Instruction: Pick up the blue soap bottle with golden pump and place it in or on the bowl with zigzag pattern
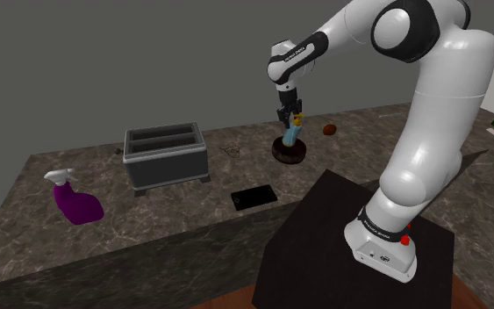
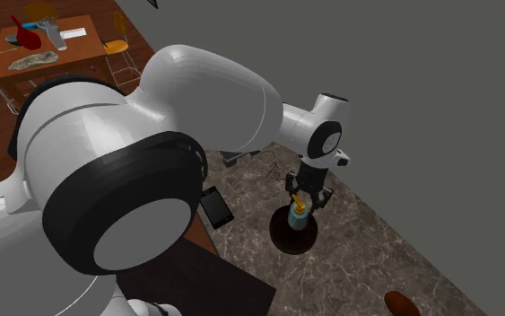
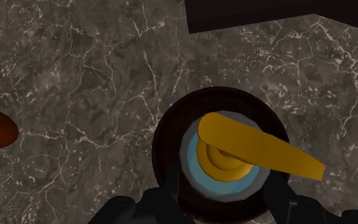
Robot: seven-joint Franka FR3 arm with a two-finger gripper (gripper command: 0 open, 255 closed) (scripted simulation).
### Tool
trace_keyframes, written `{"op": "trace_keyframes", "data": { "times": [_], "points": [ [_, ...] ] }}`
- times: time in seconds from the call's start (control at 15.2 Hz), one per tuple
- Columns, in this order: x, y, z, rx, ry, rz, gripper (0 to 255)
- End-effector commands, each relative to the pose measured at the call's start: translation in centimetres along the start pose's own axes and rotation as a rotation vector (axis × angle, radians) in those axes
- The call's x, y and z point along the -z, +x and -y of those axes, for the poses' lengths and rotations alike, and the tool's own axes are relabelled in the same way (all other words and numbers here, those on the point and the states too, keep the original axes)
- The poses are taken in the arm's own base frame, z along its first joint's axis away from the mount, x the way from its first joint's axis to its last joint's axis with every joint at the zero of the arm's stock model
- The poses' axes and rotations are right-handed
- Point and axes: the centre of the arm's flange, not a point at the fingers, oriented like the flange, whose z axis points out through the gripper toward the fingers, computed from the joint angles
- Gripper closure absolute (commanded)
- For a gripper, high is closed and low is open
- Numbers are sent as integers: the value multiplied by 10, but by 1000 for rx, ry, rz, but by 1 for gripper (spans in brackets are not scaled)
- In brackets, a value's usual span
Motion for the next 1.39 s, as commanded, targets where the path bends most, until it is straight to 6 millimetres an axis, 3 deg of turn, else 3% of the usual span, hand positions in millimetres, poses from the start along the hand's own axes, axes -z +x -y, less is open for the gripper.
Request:
{"op": "trace_keyframes", "data": {
  "times": [0.0,0.2,0.26,0.59,0.86,1.32],
  "points": [
    [0,0,0,0,0,0,255],
    [0,0,0,0,0,0,255],
    [0,0,0,0,0,0,0],
    [0,0,0,0,0,0,0],
    [50,0,0,0,0,0,0],
    [50,0,0,0,0,0,0]
  ]
}}
